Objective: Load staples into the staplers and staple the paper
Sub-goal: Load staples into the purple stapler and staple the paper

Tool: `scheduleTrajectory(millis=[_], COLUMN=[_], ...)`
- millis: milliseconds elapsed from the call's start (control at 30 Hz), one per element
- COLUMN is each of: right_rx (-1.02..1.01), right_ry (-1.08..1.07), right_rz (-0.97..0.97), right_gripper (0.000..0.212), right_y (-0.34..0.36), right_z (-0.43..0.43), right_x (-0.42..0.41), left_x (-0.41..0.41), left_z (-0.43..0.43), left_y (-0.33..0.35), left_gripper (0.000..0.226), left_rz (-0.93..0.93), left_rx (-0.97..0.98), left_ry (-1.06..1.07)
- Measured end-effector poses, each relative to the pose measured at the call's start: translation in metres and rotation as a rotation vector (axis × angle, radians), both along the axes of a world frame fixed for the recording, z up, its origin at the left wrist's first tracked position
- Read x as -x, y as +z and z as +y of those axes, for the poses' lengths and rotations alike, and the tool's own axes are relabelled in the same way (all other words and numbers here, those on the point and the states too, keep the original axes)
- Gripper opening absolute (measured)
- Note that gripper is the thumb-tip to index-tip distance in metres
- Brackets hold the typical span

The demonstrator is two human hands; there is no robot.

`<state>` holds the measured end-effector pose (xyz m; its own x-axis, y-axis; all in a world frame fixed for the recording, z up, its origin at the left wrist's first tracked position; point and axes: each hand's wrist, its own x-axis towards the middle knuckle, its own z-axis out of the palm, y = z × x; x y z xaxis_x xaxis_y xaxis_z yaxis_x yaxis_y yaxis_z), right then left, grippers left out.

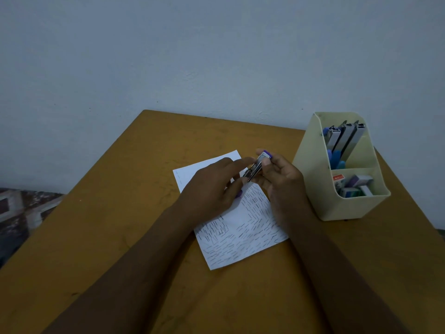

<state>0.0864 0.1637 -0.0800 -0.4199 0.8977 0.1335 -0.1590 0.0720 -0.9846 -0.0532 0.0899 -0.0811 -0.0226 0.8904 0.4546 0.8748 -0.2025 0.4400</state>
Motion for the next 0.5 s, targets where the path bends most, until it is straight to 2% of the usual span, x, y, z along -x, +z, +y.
scheduleTrajectory(millis=[367,500], right_rx=[0.02,0.026], right_ry=[0.019,0.018], right_rz=[0.025,0.029], right_gripper=[0.024,0.022], right_y=[-0.0024,-0.0022], right_z=[0.0023,0.002], right_x=[-0.0005,-0.0008], left_x=[0.0,0.0003], left_z=[0.0007,0.001], left_y=[-0.0041,-0.0043], left_gripper=[0.044,0.038], left_rz=[0.08,0.03], left_rx=[-0.074,-0.074], left_ry=[-0.016,-0.012])
